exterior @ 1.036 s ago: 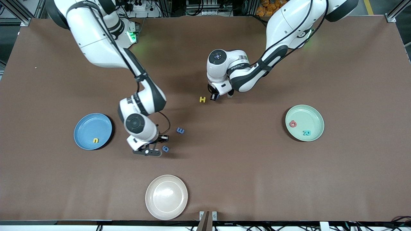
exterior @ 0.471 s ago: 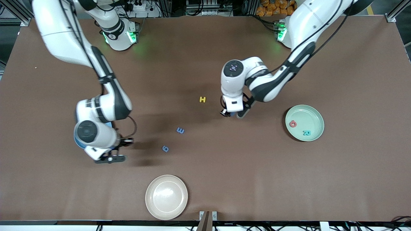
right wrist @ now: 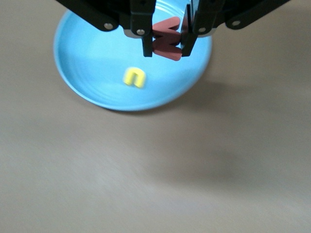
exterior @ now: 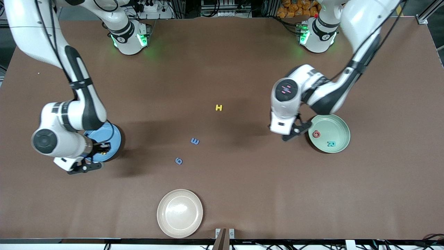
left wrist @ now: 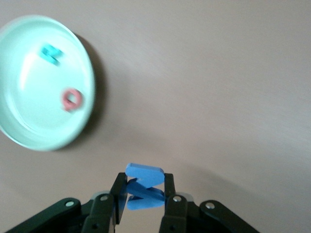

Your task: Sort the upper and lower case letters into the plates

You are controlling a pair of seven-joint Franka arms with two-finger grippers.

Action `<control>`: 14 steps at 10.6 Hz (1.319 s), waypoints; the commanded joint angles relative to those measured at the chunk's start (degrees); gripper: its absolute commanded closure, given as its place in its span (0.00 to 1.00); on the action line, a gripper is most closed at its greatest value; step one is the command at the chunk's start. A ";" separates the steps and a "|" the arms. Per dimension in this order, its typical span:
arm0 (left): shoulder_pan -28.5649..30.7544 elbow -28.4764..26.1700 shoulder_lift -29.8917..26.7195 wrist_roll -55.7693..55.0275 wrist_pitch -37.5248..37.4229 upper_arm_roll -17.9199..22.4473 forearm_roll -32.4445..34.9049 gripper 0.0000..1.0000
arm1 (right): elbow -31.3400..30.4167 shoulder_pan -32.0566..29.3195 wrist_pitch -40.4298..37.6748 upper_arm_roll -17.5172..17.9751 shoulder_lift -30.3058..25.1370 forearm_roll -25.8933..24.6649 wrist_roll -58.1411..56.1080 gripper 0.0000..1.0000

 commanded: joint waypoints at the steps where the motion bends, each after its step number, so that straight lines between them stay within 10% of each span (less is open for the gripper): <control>1: 9.58 -2.00 -2.90 14.96 -1.36 -2.58 -3.65 1.00 | -2.39 -2.77 -1.96 0.88 -2.52 -0.52 -2.91 0.71; 2: 14.85 -2.52 -2.81 21.64 -1.27 -4.42 -4.01 1.00 | -2.38 -2.86 -1.97 0.88 -2.43 -0.43 -2.21 0.01; 7: 26.84 -3.93 0.70 36.90 -0.92 -5.49 -3.84 1.00 | -0.20 2.66 -1.45 1.84 -1.82 0.27 -2.21 0.00; 8: 26.51 -3.85 0.71 36.91 -0.92 -5.49 -3.92 0.69 | 0.86 5.02 -1.10 2.02 -1.56 0.53 -2.21 0.00; 9: 26.24 -3.67 0.71 37.00 -0.92 -5.49 -3.84 0.01 | 2.35 7.57 -0.57 2.02 -0.86 0.71 -2.12 0.00; 14: 23.61 -3.15 0.26 24.05 -2.41 -14.42 -4.10 0.00 | 15.60 18.03 -0.48 2.20 7.92 3.35 -2.91 0.00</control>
